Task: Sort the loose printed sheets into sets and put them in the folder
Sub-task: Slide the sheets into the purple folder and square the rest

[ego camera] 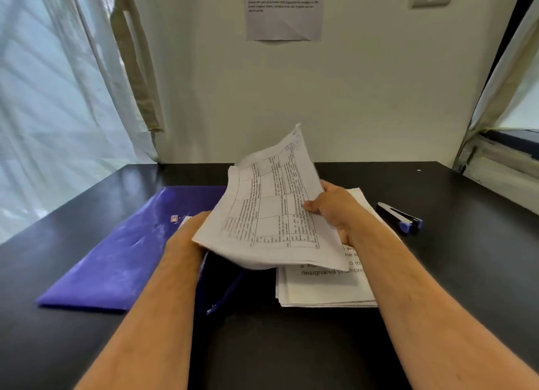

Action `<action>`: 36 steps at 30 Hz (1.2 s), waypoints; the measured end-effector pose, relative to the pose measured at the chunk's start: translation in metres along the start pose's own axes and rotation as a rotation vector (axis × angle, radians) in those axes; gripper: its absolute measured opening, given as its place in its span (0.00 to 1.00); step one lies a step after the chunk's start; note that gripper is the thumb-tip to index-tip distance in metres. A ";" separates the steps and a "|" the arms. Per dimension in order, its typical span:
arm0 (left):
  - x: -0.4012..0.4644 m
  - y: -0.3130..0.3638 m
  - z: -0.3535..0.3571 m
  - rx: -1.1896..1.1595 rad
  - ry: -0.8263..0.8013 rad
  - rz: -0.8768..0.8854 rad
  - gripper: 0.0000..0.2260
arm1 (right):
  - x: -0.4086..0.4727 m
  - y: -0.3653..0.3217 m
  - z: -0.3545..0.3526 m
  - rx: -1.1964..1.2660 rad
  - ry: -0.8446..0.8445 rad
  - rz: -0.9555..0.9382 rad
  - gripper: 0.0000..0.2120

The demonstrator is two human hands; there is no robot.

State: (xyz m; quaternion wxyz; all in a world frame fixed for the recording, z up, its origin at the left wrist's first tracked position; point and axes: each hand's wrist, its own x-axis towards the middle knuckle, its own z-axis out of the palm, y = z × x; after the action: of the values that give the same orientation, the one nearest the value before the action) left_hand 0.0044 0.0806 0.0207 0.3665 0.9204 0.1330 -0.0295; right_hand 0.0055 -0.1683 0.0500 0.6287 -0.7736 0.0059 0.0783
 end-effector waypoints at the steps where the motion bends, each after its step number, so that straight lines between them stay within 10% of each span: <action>1: 0.003 0.000 -0.005 -0.035 -0.005 -0.023 0.18 | 0.002 0.000 0.003 -0.013 0.006 0.007 0.21; 8: 0.005 0.002 -0.014 0.319 -0.114 0.066 0.20 | -0.002 0.013 0.001 -0.155 0.032 0.063 0.22; 24: -0.005 -0.001 -0.024 0.093 0.657 0.260 0.09 | 0.006 0.011 -0.020 -0.157 -0.101 0.134 0.18; 36: -0.023 0.016 -0.030 0.074 0.489 0.395 0.08 | -0.007 -0.004 0.006 -0.177 0.033 -0.085 0.26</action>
State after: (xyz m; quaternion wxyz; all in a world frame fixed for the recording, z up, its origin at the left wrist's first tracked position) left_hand -0.0145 0.0849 0.0568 0.2885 0.9210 0.0346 0.2595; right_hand -0.0013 -0.1617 0.0537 0.5605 -0.8269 -0.0235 0.0389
